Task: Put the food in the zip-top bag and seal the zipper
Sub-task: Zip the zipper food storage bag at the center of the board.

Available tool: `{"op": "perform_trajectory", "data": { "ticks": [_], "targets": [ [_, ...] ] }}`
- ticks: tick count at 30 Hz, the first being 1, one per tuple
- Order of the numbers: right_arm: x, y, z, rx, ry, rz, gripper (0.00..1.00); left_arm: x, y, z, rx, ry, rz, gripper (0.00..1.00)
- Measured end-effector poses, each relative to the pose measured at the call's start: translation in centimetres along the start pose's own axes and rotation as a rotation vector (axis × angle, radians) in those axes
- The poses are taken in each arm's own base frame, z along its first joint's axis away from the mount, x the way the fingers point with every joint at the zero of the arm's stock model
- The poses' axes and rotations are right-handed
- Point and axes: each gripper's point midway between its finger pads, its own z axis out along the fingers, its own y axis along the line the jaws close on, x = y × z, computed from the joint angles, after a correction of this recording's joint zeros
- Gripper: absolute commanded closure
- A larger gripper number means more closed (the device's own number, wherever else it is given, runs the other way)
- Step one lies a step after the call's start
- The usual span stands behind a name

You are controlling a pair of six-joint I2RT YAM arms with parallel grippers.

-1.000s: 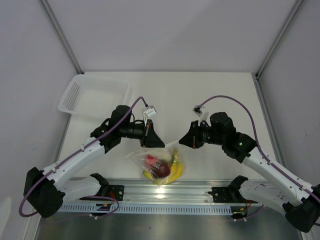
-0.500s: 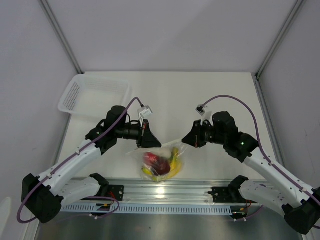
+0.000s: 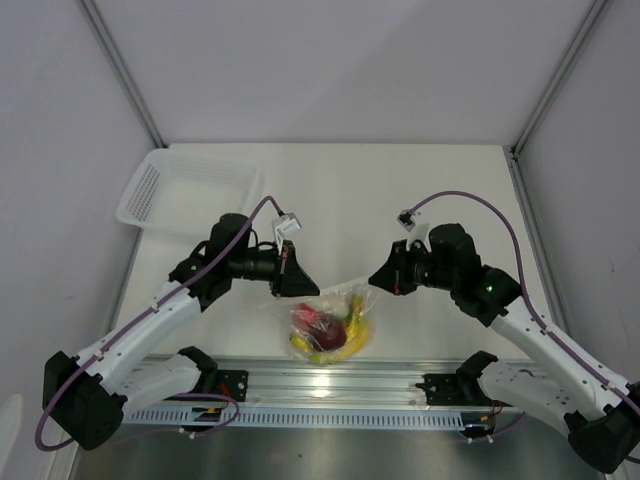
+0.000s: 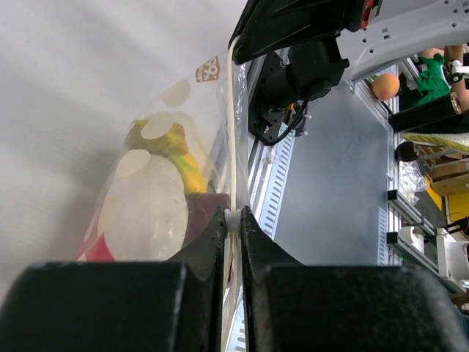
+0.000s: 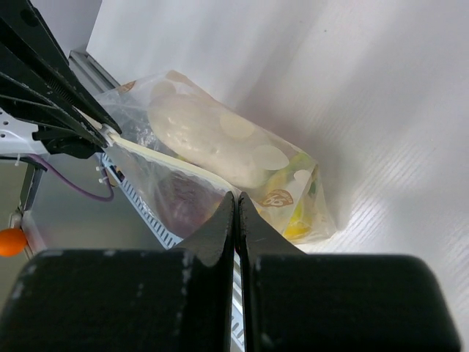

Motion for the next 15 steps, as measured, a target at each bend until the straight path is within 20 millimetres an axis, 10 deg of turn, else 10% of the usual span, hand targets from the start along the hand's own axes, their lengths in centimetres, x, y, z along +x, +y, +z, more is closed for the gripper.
{"op": "perform_trajectory", "data": {
  "ticks": [15],
  "targets": [
    [-0.2,-2.8,-1.0,0.122,-0.024,0.048,1.00,0.7,0.7,-0.9,-0.028,-0.012,-0.015,0.99]
  ]
}}
